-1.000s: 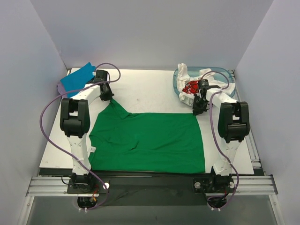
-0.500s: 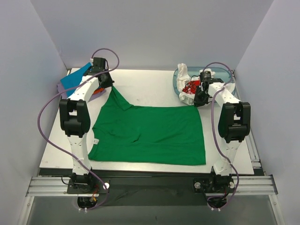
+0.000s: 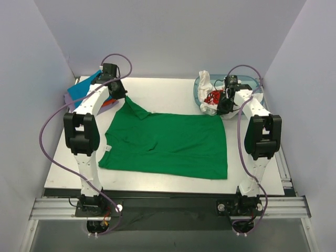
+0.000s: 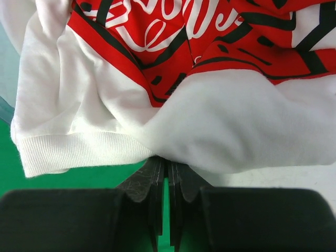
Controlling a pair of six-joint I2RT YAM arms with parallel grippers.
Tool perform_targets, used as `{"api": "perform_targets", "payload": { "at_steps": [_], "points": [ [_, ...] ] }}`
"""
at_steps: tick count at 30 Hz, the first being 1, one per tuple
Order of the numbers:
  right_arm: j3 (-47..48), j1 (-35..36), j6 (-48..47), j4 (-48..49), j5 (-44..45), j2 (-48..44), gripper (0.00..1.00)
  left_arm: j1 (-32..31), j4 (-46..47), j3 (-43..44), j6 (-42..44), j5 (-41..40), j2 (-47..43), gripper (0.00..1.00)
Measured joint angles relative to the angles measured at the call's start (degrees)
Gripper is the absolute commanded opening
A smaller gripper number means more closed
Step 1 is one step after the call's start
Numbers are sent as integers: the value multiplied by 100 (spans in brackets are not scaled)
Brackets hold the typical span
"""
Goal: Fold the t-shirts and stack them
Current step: Grap the side of the flattened tshirt furthest away from the robot with both arms, then fold the other side of the tshirt into a rectangle
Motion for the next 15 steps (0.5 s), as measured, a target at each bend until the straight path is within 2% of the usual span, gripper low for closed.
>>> {"api": "perform_targets", "payload": {
  "at_steps": [6, 15],
  "points": [
    [-382, 0, -52, 44, -68, -254, 0, 57, -85, -1543, -258, 55, -1226, 0],
    [-1478, 0, -166, 120, -52, -1325, 0, 87, -33, -3303, -734, 57, -3375, 0]
  ]
}}
